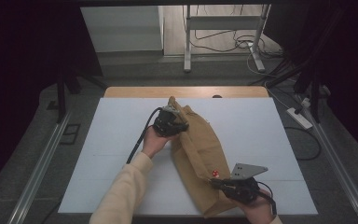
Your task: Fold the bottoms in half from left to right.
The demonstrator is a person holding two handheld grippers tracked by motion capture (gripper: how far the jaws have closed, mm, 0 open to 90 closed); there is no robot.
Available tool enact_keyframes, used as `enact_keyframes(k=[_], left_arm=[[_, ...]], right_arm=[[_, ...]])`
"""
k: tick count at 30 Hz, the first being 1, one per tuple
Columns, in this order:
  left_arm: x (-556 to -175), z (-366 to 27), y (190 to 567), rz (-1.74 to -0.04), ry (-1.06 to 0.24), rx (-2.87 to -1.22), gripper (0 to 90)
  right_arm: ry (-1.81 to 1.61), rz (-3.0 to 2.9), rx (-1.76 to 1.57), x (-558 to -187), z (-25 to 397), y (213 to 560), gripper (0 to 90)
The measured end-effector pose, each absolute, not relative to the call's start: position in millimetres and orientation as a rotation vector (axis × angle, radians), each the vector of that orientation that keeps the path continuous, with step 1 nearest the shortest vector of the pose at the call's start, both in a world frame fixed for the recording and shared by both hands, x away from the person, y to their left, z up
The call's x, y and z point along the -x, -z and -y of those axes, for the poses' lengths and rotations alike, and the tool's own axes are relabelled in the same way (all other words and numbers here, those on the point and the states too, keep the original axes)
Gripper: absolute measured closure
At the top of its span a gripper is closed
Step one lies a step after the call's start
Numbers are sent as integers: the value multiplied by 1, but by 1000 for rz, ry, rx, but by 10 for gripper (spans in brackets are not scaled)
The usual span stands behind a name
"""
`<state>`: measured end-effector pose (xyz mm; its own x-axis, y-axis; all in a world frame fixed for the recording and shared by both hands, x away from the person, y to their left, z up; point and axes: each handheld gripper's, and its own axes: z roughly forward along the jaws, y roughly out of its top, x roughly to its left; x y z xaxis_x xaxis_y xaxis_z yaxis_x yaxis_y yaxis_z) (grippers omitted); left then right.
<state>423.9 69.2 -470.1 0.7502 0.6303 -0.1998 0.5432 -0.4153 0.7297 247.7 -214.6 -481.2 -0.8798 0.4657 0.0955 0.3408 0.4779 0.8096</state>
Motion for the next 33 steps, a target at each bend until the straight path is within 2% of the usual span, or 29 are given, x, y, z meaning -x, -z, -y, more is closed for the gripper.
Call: enact_keyframes(k=[33], left_arm=[[-437, -44, 488, -885, -95, -2127, 853]], right_arm=[[-1323, -2538, -809, -251, 243, 483, 869]])
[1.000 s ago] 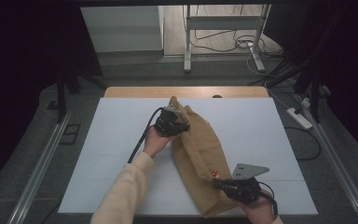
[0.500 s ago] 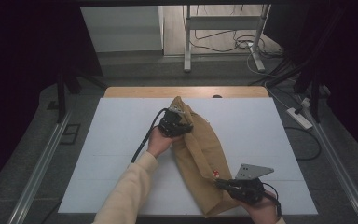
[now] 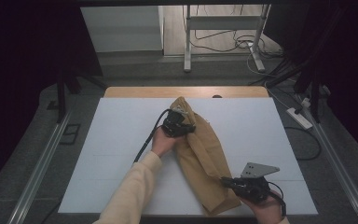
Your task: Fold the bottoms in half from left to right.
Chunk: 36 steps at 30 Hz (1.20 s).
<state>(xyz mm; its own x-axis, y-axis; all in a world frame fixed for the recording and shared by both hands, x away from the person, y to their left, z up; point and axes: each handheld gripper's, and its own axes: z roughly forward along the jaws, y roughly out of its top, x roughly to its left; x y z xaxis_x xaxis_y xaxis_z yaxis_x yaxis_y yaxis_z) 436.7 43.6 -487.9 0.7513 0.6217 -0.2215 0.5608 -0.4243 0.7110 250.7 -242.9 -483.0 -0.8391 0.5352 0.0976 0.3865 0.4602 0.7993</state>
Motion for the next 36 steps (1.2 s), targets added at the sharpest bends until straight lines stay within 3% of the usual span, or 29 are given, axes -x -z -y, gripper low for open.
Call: enact_keyframes(k=[36], left_arm=[[-443, -23, 505, -894, -85, -2158, 840]], right_arm=[[-1212, -2576, -902, -255, 259, 494, 867]])
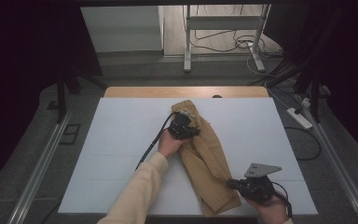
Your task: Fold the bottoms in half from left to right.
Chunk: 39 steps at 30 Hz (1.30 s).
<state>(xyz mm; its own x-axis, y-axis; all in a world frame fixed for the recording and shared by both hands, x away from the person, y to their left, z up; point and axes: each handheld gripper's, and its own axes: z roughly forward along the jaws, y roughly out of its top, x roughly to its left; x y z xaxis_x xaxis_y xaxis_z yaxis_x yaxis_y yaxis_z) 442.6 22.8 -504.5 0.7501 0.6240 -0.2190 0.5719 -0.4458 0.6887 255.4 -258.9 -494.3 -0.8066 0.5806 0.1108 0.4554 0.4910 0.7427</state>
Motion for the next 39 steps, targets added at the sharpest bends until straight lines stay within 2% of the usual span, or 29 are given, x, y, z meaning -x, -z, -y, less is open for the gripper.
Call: enact_keyframes(k=[9, 11, 12, 13, 14, 17, 18, 19, 20, 27, 39], left_arm=[[-442, -22, 505, -891, -86, -2159, 835], [-442, -22, 504, -874, -74, -2150, 808], [-441, -22, 504, -859, -79, -2149, 766], [-440, -22, 503, -851, -90, -2149, 599], [-438, -21, 502, -843, -107, -2150, 599], [-431, -24, 497, -823, -142, -2130, 475], [-430, -24, 496, -826, -146, -2124, 392], [-429, -26, 495, -829, -152, -2121, 392], [-428, -27, 495, -831, -152, -2119, 363], [-421, -42, 493, -838, -165, -2118, 341], [-399, -62, 494, -828, -171, -2126, 341]], right_arm=[[-1201, -2580, -895, -255, 258, 494, 866], [-1204, -2575, -893, -255, 258, 494, 865], [-1203, -2577, -887, -254, 258, 494, 861], [-1191, -2567, -865, -254, 258, 494, 777], [-1191, -2567, -865, -254, 258, 494, 777], [-1166, -2503, -854, -251, 257, 494, 560], [-1178, -2472, -877, -251, 259, 493, 464], [-1178, -2472, -877, -251, 259, 493, 464], [-1190, -2453, -908, -253, 261, 493, 417], [-1170, -2444, -944, -257, 262, 494, 364], [-1137, -2455, -985, -268, 264, 495, 365]])
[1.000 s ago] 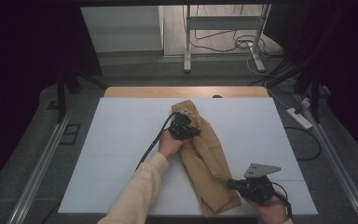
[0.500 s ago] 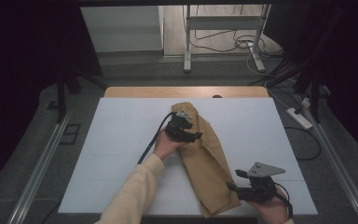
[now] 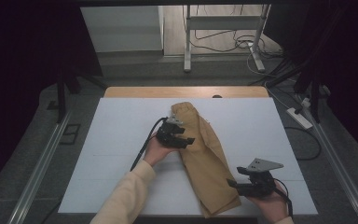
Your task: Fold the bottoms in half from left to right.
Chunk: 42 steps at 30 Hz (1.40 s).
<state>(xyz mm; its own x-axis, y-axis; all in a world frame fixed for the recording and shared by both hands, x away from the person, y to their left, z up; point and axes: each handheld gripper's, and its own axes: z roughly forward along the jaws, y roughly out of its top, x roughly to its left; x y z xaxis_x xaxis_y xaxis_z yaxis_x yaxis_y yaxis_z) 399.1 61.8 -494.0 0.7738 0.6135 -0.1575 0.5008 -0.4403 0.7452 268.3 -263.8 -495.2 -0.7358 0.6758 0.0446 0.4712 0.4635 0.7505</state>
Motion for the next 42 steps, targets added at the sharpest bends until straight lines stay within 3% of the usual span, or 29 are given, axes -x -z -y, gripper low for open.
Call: enact_keyframes(k=[21, 42], left_arm=[[-360, -95, 500, -824, -167, -2128, 337], [-355, -99, 499, -814, -168, -2122, 331]], right_arm=[[-1088, -2476, -969, -312, 234, 489, 389], [-1018, -2493, -946, -374, 192, 493, 422]])
